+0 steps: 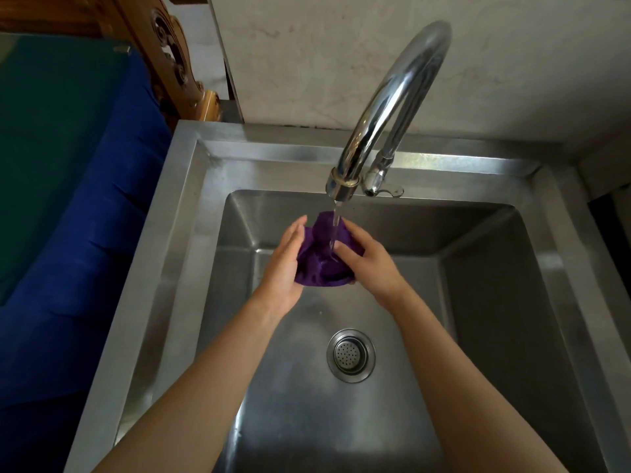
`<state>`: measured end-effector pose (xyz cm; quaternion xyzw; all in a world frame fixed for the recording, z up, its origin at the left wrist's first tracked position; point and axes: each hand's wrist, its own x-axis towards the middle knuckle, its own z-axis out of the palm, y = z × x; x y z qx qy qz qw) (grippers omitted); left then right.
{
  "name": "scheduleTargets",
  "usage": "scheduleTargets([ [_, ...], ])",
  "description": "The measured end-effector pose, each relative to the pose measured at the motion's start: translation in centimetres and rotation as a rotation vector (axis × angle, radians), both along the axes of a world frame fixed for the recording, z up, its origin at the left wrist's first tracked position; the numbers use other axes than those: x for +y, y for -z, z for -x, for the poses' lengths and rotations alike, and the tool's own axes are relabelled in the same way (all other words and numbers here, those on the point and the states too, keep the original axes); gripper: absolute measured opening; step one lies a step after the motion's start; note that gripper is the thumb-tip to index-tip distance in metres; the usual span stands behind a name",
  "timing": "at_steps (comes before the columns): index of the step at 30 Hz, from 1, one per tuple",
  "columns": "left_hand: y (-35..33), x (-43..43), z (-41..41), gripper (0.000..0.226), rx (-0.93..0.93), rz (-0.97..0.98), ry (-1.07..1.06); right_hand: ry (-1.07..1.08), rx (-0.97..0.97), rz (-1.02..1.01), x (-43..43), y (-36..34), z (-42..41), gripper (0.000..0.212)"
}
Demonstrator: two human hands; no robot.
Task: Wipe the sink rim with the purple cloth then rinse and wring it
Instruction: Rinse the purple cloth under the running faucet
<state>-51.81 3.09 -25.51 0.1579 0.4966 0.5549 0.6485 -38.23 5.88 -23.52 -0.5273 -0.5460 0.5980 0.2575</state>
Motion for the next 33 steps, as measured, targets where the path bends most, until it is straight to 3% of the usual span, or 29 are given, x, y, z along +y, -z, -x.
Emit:
scheduleTargets([
  [3, -0.1, 0.1, -0.5, 0.043, 0.073, 0.085, -0.070, -0.004, -0.086, -0.157, -0.7, 0.2, 0.6, 0.039],
  [6, -0.1, 0.4, -1.7, 0.042, 0.204, 0.200, -0.064, 0.100, -0.186, -0.329, -1.7, -0.1, 1.5, 0.022],
  [8, 0.2, 0.4, -2.5, 0.041, 0.195, 0.252, -0.055, 0.111, -0.222, -0.387, -2.4, -0.9, 2.3, 0.006],
  [11, 1.0, 0.2, -3.2, 0.050, 0.153, 0.259, -0.090, 0.103, -0.400, -0.379, -2.2, -1.5, 3.3, 0.025],
  [14, 1.1, 0.0, -3.4, 0.056, 0.278, 0.279, -0.107, 0.127, -0.547, -0.342, -1.2, -1.4, 3.5, 0.031],
  [19, 0.3, -0.2, -3.2, 0.042, 0.532, 0.214, -0.165, 0.186, -0.428, -0.186, -0.2, 0.4, 3.5, 0.037],
  [21, 0.0, -0.7, -2.8, 0.034, 0.609, 0.145, -0.188, 0.133, -0.274, -0.088, 0.5, 0.8, 3.1, 0.024],
  [23, -0.4, -1.0, -2.3, 0.029, 0.618, 0.101, -0.178, 0.003, -0.154, -0.016, 1.2, 0.3, 2.2, 0.031],
  [26, -0.1, 0.0, -1.5, 0.026, 0.572, 0.151, -0.139, -0.201, -0.148, -0.053, 1.5, -1.2, 1.4, 0.032],
  [28, 0.0, 1.0, -1.2, 0.028, 0.442, 0.240, -0.191, -0.271, -0.327, -0.279, 0.8, -2.3, 1.8, 0.025],
  [30, -0.2, 1.3, -1.1, 0.034, 0.296, 0.305, -0.198, -0.253, -0.504, -0.449, -0.6, -2.7, 2.8, 0.029],
  [33, -0.7, 1.0, -1.7, 0.042, 0.133, 0.313, -0.132, -0.149, -0.644, -0.549, -1.5, -2.7, 4.5, 0.031],
])
